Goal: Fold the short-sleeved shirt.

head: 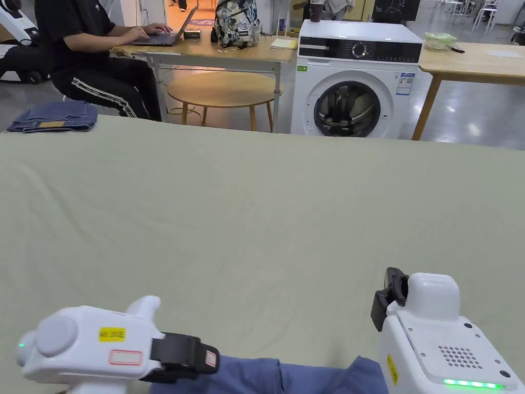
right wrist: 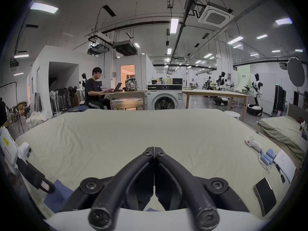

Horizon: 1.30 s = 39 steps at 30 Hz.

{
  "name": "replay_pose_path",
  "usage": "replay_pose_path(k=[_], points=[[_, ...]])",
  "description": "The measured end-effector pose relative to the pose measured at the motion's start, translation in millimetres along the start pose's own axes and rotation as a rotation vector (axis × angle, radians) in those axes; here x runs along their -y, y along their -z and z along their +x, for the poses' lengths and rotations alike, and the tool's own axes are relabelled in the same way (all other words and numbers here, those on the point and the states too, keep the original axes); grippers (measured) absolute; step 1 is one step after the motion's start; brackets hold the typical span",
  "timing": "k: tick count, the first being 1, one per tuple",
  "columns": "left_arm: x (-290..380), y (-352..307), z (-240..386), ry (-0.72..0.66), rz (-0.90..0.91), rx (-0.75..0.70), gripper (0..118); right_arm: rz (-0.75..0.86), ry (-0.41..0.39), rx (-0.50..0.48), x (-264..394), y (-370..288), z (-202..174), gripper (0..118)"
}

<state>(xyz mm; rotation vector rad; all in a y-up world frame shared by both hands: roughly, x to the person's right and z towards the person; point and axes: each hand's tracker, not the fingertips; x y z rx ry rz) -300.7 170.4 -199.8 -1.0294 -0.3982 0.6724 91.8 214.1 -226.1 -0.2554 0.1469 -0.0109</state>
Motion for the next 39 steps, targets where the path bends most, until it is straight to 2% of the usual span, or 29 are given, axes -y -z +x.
replay_pose_path(k=[2, 3, 4, 9, 13, 15, 17, 18, 19, 20, 21, 22, 24, 26, 29, 33, 39], points=[[-0.1, -16.6, -17.6, -0.034, 0.007, -0.03, 45, -0.002, 0.005, -0.003, -1.2, 0.8, -0.7, 0], [0.2, -22.7, -26.1, -0.053, 0.01, -0.043, 60, -0.007, 0.013, -0.007, -1.2, 1.2, -0.8, 0], [-2.0, -25.9, -35.6, -0.072, 0.011, -0.038, 68, -0.011, 0.017, -0.009, -1.4, 1.3, -1.3, 0], [4.8, -24.4, -77.9, -0.168, -0.002, 0.06, 70, -0.02, 0.022, -0.015, -0.6, 1.7, -5.8, 0], [11.7, -3.6, -99.0, -0.223, -0.039, 0.057, 70, -0.032, 0.05, -0.033, -1.5, 0.0, -7.4, 0], [17.2, 8.7, -107.9, -0.255, -0.064, 0.109, 70, -0.029, 0.044, -0.031, -1.9, -1.1, -8.6, 0], [24.4, 14.9, -105.0, -0.315, -0.036, 0.264, 70, -0.03, 0.042, -0.032, -2.6, -1.4, -8.5, 0], [26.0, 20.0, -108.2, -0.35, -0.035, 0.314, 67, -0.031, 0.044, -0.032, -2.8, -1.6, -8.2, 0], [27.8, 25.7, -111.2, -0.37, -0.04, 0.339, 59, -0.032, 0.047, -0.031, -2.5, -1.4, -8.0, 0], [30.7, 30.9, -111.8, -0.372, -0.04, 0.344, 47, -0.034, 0.051, -0.032, -2.7, -1.3, -7.4, 0], [31.3, 33.4, -112.4, -0.349, -0.037, 0.319, 24, -0.035, 0.057, -0.033, -3.0, -1.3, -6.7, 0], [32.1, 36.8, -108.5, -0.325, -0.033, 0.298, 12, -0.036, 0.061, -0.032, -3.1, -1.3, -6.2, 0], [30.2, 34.7, -111.6, -0.288, -0.04, 0.203, 6, -0.037, 0.059, -0.03, -3.5, -2.0, -6.4, 0], [30.7, 29.4, -109.8, -0.299, -0.017, 0.249, 6, -0.041, 0.057, -0.03, -3.7, -1.5, -5.8, 0], [26.1, 21.0, -104.6, -0.223, -0.004, 0.205, 4, -0.043, 0.051, -0.028, -3.4, -0.7, -5.2, 0], [17.7, -1.5, -90.4, -0.193, 0.013, 0.211, 3, -0.047, 0.049, -0.028, -3.4, 0.4, -4.6, 0], [-10.7, -66.4, -96.3, -0.103, 0.086, 0.082, 3, -0.045, 0.045, -0.038, -6.2, 3.0, -7.7, 0]])
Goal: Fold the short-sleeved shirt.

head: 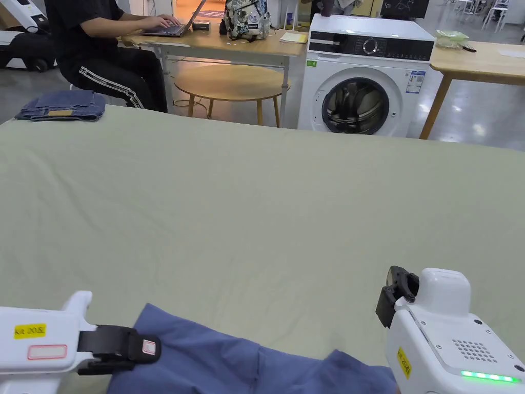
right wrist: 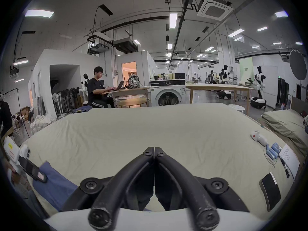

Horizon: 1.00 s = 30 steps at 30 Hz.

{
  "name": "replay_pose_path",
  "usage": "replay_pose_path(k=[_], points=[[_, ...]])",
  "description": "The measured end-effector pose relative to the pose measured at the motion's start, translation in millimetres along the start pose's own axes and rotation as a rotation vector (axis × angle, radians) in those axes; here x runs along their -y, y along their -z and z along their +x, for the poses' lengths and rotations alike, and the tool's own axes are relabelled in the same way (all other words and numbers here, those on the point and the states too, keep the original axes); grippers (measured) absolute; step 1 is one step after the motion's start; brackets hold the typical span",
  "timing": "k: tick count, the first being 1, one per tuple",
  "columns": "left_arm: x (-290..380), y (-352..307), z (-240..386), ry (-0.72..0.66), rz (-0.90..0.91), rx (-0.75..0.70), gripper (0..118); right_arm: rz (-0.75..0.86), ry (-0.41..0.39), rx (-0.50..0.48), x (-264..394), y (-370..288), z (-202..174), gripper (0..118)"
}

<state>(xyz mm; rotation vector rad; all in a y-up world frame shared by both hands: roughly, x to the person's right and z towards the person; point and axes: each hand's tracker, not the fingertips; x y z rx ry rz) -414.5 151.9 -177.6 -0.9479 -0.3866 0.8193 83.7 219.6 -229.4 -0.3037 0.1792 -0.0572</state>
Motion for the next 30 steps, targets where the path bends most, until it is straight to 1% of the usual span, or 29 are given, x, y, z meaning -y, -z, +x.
replay_pose_path(k=[1, 3, 7, 9, 13, 17, 21, 26, 30], points=[[6.5, -9.4, 21.6, -0.007, 0.002, -0.034, 3, 0.001, -0.001, -0.005, -0.4, 0.4, -1.0, 0], [2.1, -31.4, 26.8, 0.024, 0.034, -0.108, 3, 0.003, -0.001, -0.011, -1.1, 1.2, -3.5, 0], [-5.0, -59.8, 31.8, 0.032, 0.066, -0.209, 3, 0.005, 0.001, -0.027, -0.3, 2.4, -8.9, 0], [0.3, -58.4, 50.9, 0.021, 0.058, -0.208, 3, 0.002, 0.002, -0.032, 0.7, 3.2, -10.3, 0], [0.9, -46.2, 73.2, 0.055, 0.044, -0.182, 3, -0.003, 0.007, -0.038, 1.7, 4.0, -11.3, 0], [8.1, -20.8, 112.1, 0.095, -0.003, -0.167, 3, -0.003, 0.01, -0.036, 0.4, 3.1, -9.4, 0], [9.3, 1.7, 133.8, 0.109, -0.037, -0.138, 3, 0.0, 0.009, -0.029, -0.3, 1.2, -5.1, 0], [14.9, 41.7, 159.5, 0.164, -0.108, -0.117, 3, -0.004, 0.016, -0.016, 0.9, -0.8, 2.5, 0], [23.7, 80.7, 179.7, 0.174, -0.148, -0.107, 3, -0.006, 0.021, -0.004, 3.0, -3.9, 7.7, 0]])
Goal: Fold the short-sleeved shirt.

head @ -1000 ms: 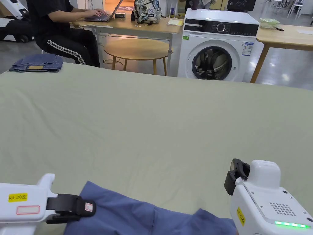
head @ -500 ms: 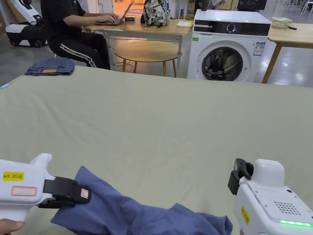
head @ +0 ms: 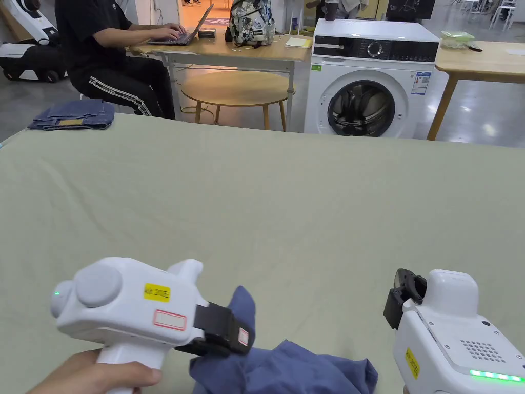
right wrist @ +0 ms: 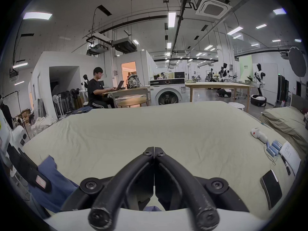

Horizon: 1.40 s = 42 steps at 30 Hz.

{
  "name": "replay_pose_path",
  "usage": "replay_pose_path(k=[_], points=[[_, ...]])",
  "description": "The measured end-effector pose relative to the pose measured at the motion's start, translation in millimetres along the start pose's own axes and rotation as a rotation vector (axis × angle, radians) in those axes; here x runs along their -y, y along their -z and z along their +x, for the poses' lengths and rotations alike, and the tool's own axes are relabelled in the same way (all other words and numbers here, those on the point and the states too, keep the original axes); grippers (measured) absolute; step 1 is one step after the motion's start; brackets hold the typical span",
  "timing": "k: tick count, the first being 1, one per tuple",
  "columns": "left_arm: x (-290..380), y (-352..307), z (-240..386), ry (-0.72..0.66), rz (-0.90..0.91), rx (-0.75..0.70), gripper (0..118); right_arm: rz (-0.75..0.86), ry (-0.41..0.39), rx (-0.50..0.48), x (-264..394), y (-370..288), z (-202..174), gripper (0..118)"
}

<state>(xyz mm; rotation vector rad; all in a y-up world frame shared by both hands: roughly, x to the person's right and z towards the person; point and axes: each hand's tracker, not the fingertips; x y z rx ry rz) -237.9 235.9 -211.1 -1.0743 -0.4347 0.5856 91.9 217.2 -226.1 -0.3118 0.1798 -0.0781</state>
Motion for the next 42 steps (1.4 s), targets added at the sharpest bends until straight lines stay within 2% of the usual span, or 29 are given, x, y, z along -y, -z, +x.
replay_pose_path(k=[9, 14, 15, 17, 20, 23, 27, 28, 30, 33, 36, 39, 42], points=[[1.8, 104.7, 25.5, 0.033, -0.141, -0.032, 3, -0.007, 0.011, 0.034, 2.0, -6.0, 15.1, 0], [7.7, 142.3, 31.5, 0.043, -0.178, -0.11, 4, -0.011, 0.014, 0.048, 3.1, -8.1, 20.7, 0], [10.3, 145.2, 33.6, 0.038, -0.18, -0.125, 12, -0.012, 0.016, 0.049, 3.4, -8.4, 21.5, 0], [11.8, 146.6, 32.5, 0.021, -0.169, -0.107, 15, -0.014, 0.018, 0.052, 4.0, -8.8, 22.7, 0], [16.0, 134.2, 43.7, 0.013, -0.155, -0.017, 45, -0.015, 0.018, 0.055, 4.9, -9.7, 23.5, 0], [18.2, 118.4, 55.5, 0.054, -0.141, 0.012, 50, -0.017, 0.022, 0.054, 5.7, -9.8, 24.2, 0], [14.6, 96.2, 57.2, 0.036, -0.076, 0.148, 47, -0.02, 0.026, 0.055, 6.8, -10.2, 25.3, 0], [13.7, 91.9, 55.7, 0.031, -0.059, 0.17, 39, -0.021, 0.027, 0.055, 7.2, -10.4, 25.8, 0], [12.4, 92.5, 52.5, 0.049, -0.043, 0.12, 15, -0.023, 0.03, 0.057, 8.3, -10.5, 26.6, 0], [10.3, 111.3, 30.7, 0.032, -0.068, 0.006, 6, -0.027, 0.031, 0.057, 9.4, -11.3, 28.2, 0], [17.8, 139.2, 12.8, -0.054, -0.131, 0.06, 4, -0.026, 0.031, 0.064, 11.2, -12.1, 30.7, 0], [27.9, 166.7, 4.4, -0.105, -0.161, 0.174, 4, -0.032, 0.034, 0.071, 13.4, -11.6, 34.5, 0], [33.9, 187.6, 0.8, -0.102, -0.155, 0.175, 2, -0.039, 0.037, 0.081, 14.8, -11.5, 37.7, 0]])
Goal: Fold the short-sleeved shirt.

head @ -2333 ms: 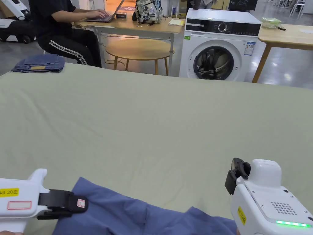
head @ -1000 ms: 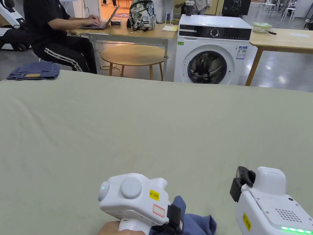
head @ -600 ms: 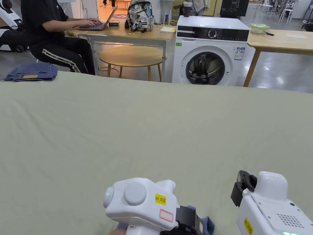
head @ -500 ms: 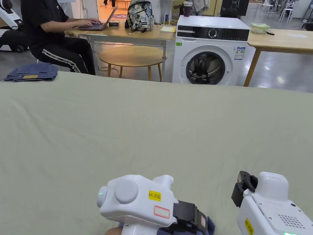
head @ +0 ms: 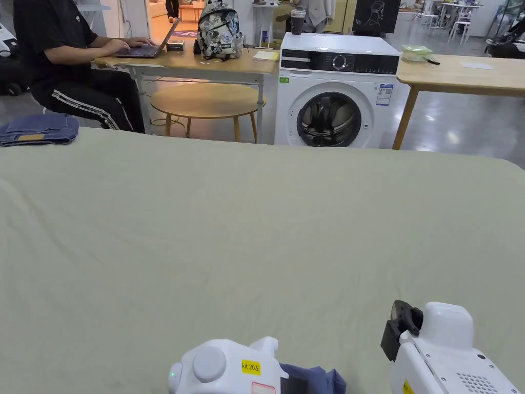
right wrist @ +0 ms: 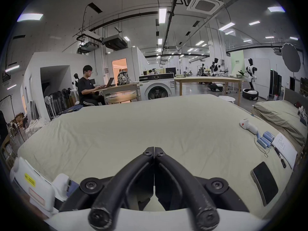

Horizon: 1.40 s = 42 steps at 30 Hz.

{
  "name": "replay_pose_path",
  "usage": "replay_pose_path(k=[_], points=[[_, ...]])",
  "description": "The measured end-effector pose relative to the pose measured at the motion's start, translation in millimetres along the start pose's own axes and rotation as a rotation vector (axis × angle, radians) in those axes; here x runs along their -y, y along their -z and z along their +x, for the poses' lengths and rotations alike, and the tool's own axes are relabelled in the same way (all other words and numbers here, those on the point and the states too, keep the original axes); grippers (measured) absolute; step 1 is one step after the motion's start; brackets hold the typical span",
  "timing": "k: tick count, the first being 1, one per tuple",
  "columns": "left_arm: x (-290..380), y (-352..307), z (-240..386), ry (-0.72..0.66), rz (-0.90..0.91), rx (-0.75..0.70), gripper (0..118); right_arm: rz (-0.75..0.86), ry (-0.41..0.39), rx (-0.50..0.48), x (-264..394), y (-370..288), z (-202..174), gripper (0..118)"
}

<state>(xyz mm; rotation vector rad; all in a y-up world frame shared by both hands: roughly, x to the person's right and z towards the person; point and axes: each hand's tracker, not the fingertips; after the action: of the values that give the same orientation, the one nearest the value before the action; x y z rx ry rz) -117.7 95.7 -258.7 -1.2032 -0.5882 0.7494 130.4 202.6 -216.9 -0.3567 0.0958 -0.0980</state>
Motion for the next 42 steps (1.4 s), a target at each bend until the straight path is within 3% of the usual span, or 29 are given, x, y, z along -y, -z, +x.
replay_pose_path(k=[3, 11, 15, 22, 27, 31, 35, 42], points=[[5.3, 17.0, -1.2, 0.04, -0.017, -0.098, 0, -0.002, 0.002, 0.006, 0.2, -0.4, 2.0, 0], [4.4, -2.8, 8.2, 0.079, 0.036, -0.086, 0, 0.009, 0.0, 0.013, -3.3, -0.3, 3.0, 0], [-0.1, -53.7, 23.2, 0.211, 0.211, -0.122, 0, 0.034, -0.017, 0.013, -9.1, 0.8, -3.1, 0], [9.3, -137.0, 41.9, 0.473, 0.66, -0.442, 0, 0.096, -0.051, 0.014, -19.1, 7.0, -21.4, 0], [27.2, -169.9, 33.3, 0.536, 0.983, -0.549, 0, 0.161, -0.068, 0.014, -22.5, 3.1, -35.9, 0], [31.9, -177.8, 25.6, 0.535, 1.073, -0.684, 0, 0.211, -0.077, 0.015, -23.5, -3.2, -44.3, 0], [34.9, -181.1, 30.5, 0.652, 1.17, -0.829, 0, 0.233, -0.076, 0.022, -26.8, -4.2, -47.2, 0], [29.6, -193.7, 36.3, 0.634, 1.189, -0.804, 0, 0.187, -0.104, 0.012, -22.7, -9.1, -49.2, 0]])
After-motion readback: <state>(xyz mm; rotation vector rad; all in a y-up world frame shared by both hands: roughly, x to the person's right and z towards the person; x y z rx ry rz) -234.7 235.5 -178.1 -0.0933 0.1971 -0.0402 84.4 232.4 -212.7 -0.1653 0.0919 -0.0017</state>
